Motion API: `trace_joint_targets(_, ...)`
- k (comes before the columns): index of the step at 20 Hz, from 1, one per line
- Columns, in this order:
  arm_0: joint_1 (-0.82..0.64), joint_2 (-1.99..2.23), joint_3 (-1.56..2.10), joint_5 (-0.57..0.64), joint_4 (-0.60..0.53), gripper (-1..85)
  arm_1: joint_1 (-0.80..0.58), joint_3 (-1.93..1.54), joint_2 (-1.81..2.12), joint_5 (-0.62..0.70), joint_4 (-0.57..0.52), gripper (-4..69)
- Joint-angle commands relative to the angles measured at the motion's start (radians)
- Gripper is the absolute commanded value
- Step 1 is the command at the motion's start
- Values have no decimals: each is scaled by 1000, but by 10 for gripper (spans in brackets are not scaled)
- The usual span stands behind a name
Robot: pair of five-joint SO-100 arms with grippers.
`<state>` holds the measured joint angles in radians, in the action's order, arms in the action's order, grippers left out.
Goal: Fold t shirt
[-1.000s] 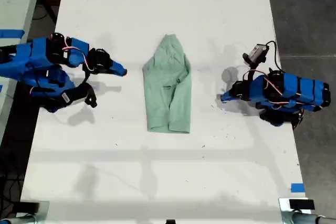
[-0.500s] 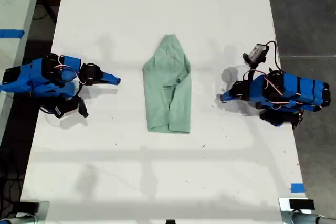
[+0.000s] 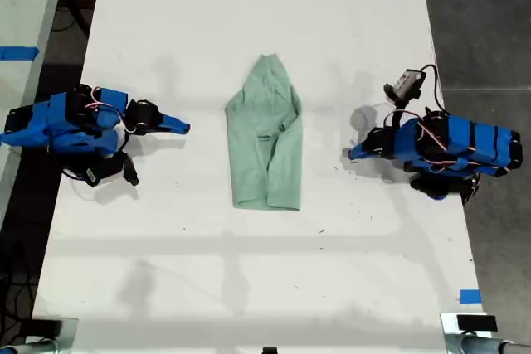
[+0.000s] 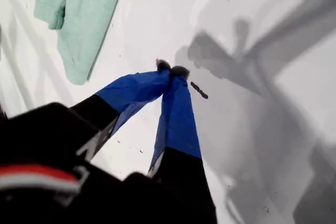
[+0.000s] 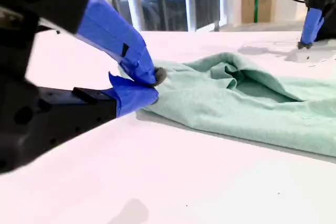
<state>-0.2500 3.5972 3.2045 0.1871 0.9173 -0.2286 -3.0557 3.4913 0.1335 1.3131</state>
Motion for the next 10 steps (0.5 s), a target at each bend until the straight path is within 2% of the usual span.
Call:
trace_joint_targets(1,-25,9,-2,-2,15,-1,0,-21,14,-21,34,1)
trace_joint_targets(7,-38,9,-2,-15,37,-1,-8,-12,15,-40,55,1)
trace_joint_targets(10,-43,9,-5,-25,52,-1,-12,20,15,-9,87,1)
